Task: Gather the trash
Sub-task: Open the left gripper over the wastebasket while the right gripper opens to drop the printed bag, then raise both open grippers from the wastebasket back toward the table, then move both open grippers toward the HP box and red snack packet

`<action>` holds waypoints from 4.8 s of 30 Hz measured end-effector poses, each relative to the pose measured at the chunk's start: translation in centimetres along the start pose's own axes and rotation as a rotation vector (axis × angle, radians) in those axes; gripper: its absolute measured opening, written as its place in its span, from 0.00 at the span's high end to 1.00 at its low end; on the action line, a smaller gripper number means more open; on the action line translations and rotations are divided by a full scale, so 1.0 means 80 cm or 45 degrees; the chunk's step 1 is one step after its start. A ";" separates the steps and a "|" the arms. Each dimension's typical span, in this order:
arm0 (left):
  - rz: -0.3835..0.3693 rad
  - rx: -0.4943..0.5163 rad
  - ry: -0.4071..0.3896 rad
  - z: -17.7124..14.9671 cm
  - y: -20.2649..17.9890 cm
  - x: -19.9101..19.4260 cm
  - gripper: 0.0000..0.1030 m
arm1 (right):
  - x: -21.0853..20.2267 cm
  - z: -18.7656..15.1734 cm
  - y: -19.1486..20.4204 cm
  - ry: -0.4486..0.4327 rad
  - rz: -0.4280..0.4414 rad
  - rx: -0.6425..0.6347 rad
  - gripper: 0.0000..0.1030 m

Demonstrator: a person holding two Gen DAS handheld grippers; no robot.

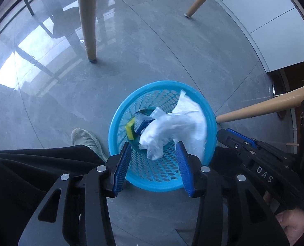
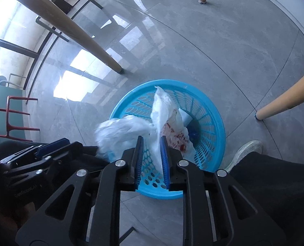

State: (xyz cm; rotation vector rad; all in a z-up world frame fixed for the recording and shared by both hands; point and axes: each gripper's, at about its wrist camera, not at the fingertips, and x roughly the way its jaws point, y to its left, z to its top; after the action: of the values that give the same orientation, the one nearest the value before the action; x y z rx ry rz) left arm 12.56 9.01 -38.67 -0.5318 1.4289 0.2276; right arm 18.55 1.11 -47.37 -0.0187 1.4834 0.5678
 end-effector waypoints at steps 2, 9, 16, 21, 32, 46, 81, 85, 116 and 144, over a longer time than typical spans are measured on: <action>0.013 -0.011 0.003 0.000 0.002 0.001 0.57 | 0.001 -0.001 0.000 0.009 -0.030 -0.011 0.81; 0.029 -0.005 -0.001 0.001 0.002 -0.003 0.58 | -0.001 -0.008 -0.002 0.049 -0.117 -0.039 0.79; 0.024 0.001 -0.014 -0.004 0.004 -0.007 0.57 | -0.017 -0.017 0.007 0.052 -0.158 -0.073 0.72; 0.038 0.040 -0.025 -0.009 -0.001 -0.018 0.52 | -0.042 -0.027 0.020 0.007 -0.185 -0.127 0.65; 0.033 0.032 -0.076 -0.027 0.005 -0.056 0.46 | -0.090 -0.047 0.028 -0.047 -0.187 -0.168 0.55; -0.048 0.005 -0.145 -0.067 0.013 -0.118 0.38 | -0.178 -0.098 0.047 -0.170 -0.172 -0.275 0.40; -0.106 0.243 -0.669 -0.138 -0.048 -0.344 0.19 | -0.409 -0.195 0.080 -0.742 -0.088 -0.353 0.25; -0.142 0.257 -0.754 -0.138 -0.054 -0.377 0.14 | -0.453 -0.193 0.088 -0.842 -0.073 -0.362 0.21; -0.276 0.174 -0.919 -0.021 -0.088 -0.431 0.06 | -0.575 0.001 0.084 -1.150 -0.072 -0.343 0.09; -0.393 -0.055 -0.771 0.091 -0.093 -0.433 0.06 | -0.497 0.197 0.094 -0.738 -0.031 -0.348 0.18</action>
State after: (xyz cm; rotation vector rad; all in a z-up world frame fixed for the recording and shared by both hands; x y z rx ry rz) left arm 17.31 11.69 -2.93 -0.6443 0.7450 0.1529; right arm 31.10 -0.55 -5.83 -0.0787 0.8370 0.6844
